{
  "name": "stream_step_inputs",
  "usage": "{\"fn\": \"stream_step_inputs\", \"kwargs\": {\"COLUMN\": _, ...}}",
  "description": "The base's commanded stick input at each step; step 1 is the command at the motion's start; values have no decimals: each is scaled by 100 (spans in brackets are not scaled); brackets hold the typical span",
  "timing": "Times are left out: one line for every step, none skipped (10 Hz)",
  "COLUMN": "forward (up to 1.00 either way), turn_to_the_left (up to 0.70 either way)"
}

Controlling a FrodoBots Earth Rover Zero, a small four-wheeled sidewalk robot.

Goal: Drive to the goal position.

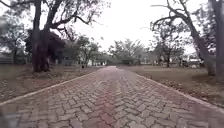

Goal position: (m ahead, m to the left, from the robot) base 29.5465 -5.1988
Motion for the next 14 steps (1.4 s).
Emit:
{"fn": "stream_step_inputs", "kwargs": {"forward": 70, "turn_to_the_left": 0}}
{"fn": "stream_step_inputs", "kwargs": {"forward": 70, "turn_to_the_left": 0}}
{"fn": "stream_step_inputs", "kwargs": {"forward": 70, "turn_to_the_left": 0}}
{"fn": "stream_step_inputs", "kwargs": {"forward": 70, "turn_to_the_left": 0}}
{"fn": "stream_step_inputs", "kwargs": {"forward": 70, "turn_to_the_left": 0}}
{"fn": "stream_step_inputs", "kwargs": {"forward": 70, "turn_to_the_left": 0}}
{"fn": "stream_step_inputs", "kwargs": {"forward": 70, "turn_to_the_left": 0}}
{"fn": "stream_step_inputs", "kwargs": {"forward": 70, "turn_to_the_left": 0}}
{"fn": "stream_step_inputs", "kwargs": {"forward": 70, "turn_to_the_left": 0}}
{"fn": "stream_step_inputs", "kwargs": {"forward": 70, "turn_to_the_left": 0}}
{"fn": "stream_step_inputs", "kwargs": {"forward": 70, "turn_to_the_left": 0}}
{"fn": "stream_step_inputs", "kwargs": {"forward": 70, "turn_to_the_left": 0}}
{"fn": "stream_step_inputs", "kwargs": {"forward": 70, "turn_to_the_left": 0}}
{"fn": "stream_step_inputs", "kwargs": {"forward": 70, "turn_to_the_left": 0}}
